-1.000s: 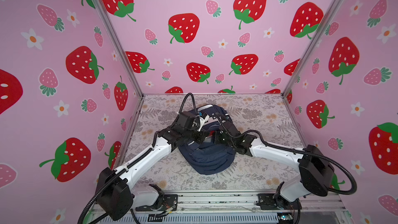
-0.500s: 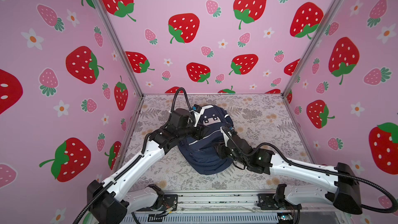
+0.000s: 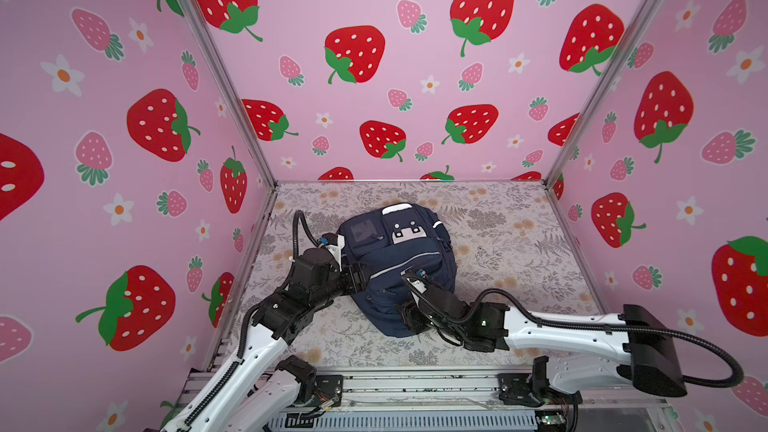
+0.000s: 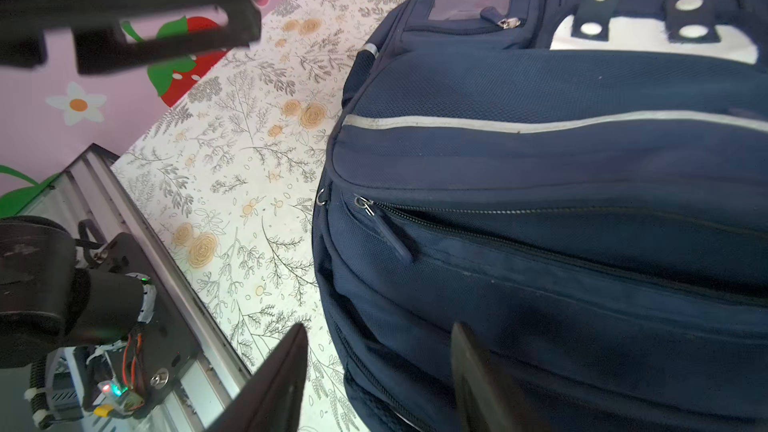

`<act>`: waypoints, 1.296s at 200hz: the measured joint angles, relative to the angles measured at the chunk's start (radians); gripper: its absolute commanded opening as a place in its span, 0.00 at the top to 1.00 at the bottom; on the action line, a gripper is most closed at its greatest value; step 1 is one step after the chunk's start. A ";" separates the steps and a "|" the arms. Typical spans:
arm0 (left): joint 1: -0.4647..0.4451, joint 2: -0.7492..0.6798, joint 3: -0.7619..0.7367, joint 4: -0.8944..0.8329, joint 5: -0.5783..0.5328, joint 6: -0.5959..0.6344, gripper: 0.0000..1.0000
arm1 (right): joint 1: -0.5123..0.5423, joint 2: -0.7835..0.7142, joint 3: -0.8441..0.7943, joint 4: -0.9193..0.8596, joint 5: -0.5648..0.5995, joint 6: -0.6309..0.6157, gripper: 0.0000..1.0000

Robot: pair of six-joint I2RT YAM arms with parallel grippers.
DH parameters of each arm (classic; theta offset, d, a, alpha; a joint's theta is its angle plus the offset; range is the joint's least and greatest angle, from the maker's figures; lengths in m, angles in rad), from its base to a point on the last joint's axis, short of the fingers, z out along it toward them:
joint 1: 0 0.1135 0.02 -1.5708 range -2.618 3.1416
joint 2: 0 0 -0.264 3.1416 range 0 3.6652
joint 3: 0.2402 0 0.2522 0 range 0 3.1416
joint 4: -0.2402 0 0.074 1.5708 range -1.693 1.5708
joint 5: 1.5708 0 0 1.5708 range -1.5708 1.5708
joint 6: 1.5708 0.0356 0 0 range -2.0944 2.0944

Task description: Pack the student bag

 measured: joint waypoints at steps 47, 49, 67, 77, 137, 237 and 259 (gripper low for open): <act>0.025 0.027 -0.048 0.082 0.081 -0.143 0.31 | -0.098 0.078 0.057 -0.011 -0.101 -0.040 0.43; 0.026 0.027 -0.049 0.087 0.082 -0.146 0.31 | -0.103 0.079 0.058 -0.010 -0.107 -0.042 0.43; 0.036 0.031 -0.055 0.114 0.098 -0.172 0.31 | -0.136 0.092 0.064 -0.011 -0.152 -0.051 0.44; 0.041 0.038 -0.058 0.125 0.106 -0.185 0.31 | -0.143 0.101 0.067 -0.011 -0.176 -0.056 0.45; 0.063 0.072 -0.089 0.166 0.137 -0.229 0.32 | -0.150 0.130 0.068 -0.005 -0.287 -0.066 0.48; 0.085 0.098 -0.114 0.223 0.187 -0.251 0.36 | -0.185 0.210 0.098 0.012 -0.322 -0.078 0.62; 0.087 0.106 -0.129 0.242 0.192 -0.259 0.36 | -0.188 0.239 0.124 0.013 -0.329 -0.084 0.67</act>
